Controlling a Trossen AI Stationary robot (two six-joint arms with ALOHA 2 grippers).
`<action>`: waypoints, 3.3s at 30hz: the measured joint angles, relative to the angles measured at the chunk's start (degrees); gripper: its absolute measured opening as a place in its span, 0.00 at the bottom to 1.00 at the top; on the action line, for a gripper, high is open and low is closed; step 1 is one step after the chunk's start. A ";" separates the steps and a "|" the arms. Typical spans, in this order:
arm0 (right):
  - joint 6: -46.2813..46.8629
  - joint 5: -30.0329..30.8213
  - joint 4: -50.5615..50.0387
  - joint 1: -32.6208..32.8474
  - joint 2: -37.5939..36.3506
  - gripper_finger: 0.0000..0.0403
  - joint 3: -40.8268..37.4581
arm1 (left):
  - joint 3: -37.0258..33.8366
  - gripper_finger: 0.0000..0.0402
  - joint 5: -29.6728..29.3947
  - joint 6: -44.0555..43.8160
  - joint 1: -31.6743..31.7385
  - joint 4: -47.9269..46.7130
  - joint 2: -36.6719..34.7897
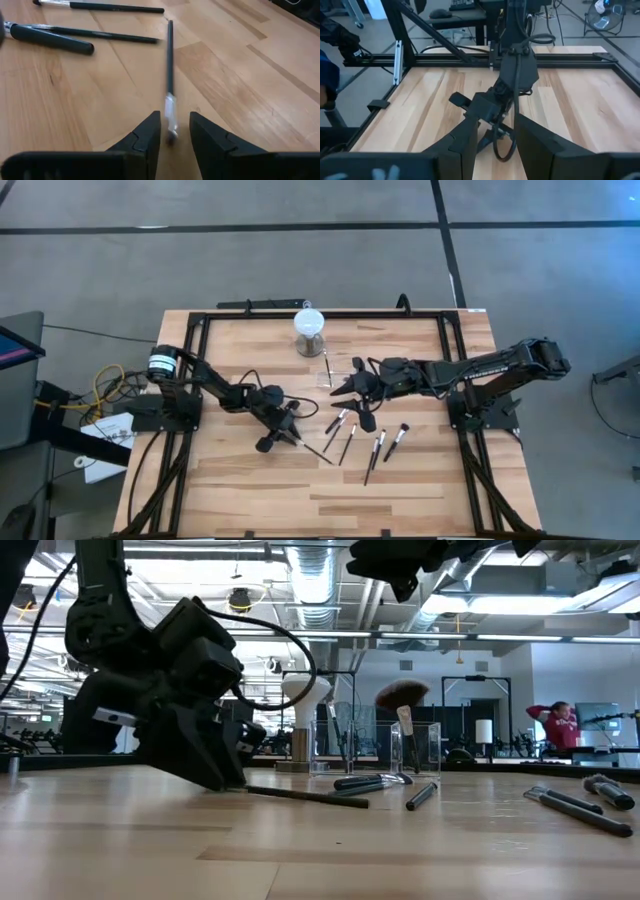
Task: Put items in baskets/containers
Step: Put the black eyeshadow brush into the transparent organizer
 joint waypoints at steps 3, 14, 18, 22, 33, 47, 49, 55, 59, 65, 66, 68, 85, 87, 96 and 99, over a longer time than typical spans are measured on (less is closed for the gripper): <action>0.00 0.00 -0.07 0.00 0.00 0.29 0.02 | -0.55 0.26 -0.35 0.00 -0.01 -0.04 0.71; 0.00 -0.02 -0.08 -0.02 0.01 0.29 0.00 | -1.00 0.03 -4.02 -0.26 -0.07 0.15 0.43; 0.44 -0.02 1.63 0.05 2.69 0.29 0.02 | -1.06 0.03 -5.02 -1.38 -0.12 -0.50 -1.21; 0.73 -0.06 8.68 0.53 9.38 0.31 0.02 | -1.68 0.02 -8.51 -1.66 -0.03 -5.70 -7.09; 7.60 -1.49 6.55 -0.10 30.14 0.49 13.80 | -1.44 0.02 -16.44 -1.05 -1.43 -21.45 -24.62; 12.27 -1.84 -20.68 -0.72 43.57 0.44 35.04 | -1.57 0.02 -22.02 1.37 -3.37 -24.28 -25.90; 14.13 -1.86 -20.91 -0.77 44.33 0.43 35.78 | -1.57 0.02 -23.25 1.53 -3.35 -23.87 -25.89; 15.55 -2.14 -22.69 -0.87 46.00 0.39 35.64 | -1.57 0.02 -24.90 1.51 -3.33 -23.91 -26.83; 15.49 -1.68 -21.83 -0.80 46.82 0.36 35.78 | -1.57 0.02 -24.95 1.49 -3.33 -23.66 -26.89; 15.23 -1.60 -20.87 -0.83 46.42 0.29 35.69 | -1.57 0.02 -24.94 1.49 -3.35 -23.11 -26.92; 15.19 -1.60 -20.47 -0.85 46.39 0.28 35.70 | -1.55 0.02 -24.94 1.49 -3.35 -23.06 -26.95; 15.13 -1.60 -20.92 -0.89 46.38 0.25 35.71 | -1.55 0.02 -24.93 1.49 -3.35 -23.12 -26.98; 16.50 -1.78 -21.13 -0.87 46.71 0.03 35.69 | -1.55 0.07 -25.17 0.92 -3.31 -23.08 -26.98; 17.72 -1.64 -21.15 -0.69 46.71 0.02 35.69 | -1.55 0.09 -26.09 -0.03 -3.33 -22.90 -26.98; 20.30 -1.39 -27.67 -0.53 46.50 0.01 35.69 | -1.55 0.17 -34.77 -0.20 -3.33 -22.54 -31.68; 18.62 0.67 -29.46 -0.98 45.61 0.02 35.58 | -1.37 0.18 -36.56 -0.20 -3.37 -21.79 -36.63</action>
